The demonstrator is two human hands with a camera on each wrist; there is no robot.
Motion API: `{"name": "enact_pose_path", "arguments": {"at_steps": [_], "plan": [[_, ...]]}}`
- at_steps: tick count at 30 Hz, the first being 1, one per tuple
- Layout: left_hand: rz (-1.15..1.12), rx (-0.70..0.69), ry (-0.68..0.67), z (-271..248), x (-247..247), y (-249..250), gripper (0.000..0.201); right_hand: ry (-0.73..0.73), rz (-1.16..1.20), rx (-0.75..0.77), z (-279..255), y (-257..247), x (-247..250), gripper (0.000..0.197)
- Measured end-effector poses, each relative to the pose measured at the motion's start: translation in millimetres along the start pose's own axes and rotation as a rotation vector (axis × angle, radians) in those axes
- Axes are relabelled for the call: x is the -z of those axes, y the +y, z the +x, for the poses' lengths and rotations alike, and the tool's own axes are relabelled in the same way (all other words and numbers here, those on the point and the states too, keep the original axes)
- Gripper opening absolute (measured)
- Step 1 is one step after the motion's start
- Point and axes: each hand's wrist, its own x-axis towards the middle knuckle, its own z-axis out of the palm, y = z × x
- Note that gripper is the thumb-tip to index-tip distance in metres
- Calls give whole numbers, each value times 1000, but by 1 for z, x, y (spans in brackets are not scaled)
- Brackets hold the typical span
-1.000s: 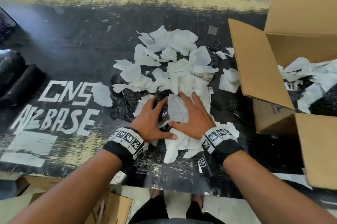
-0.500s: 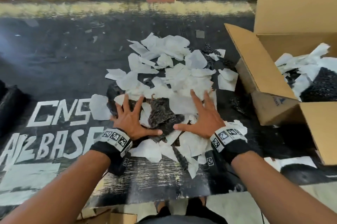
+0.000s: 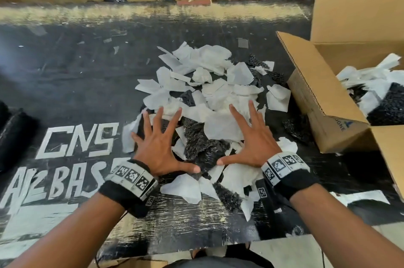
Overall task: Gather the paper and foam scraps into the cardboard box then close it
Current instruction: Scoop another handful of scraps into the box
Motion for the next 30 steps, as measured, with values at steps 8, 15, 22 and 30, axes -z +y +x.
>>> {"name": "enact_pose_path", "arguments": {"at_steps": [8,15,22,30], "plan": [[-105,225,-162,50,4,-18,151,-228,-12,-79,45,1,9,156],[-144,-24,-178,53,-10,1,160,-198,29,51,50,-20,-4,161],[-284,-164,106,63,22,5,171,-106,7,112,55,-28,10,169],[-104,-242,-106,68,28,23,165,-251,-139,142,65,-26,-5,156]]}}
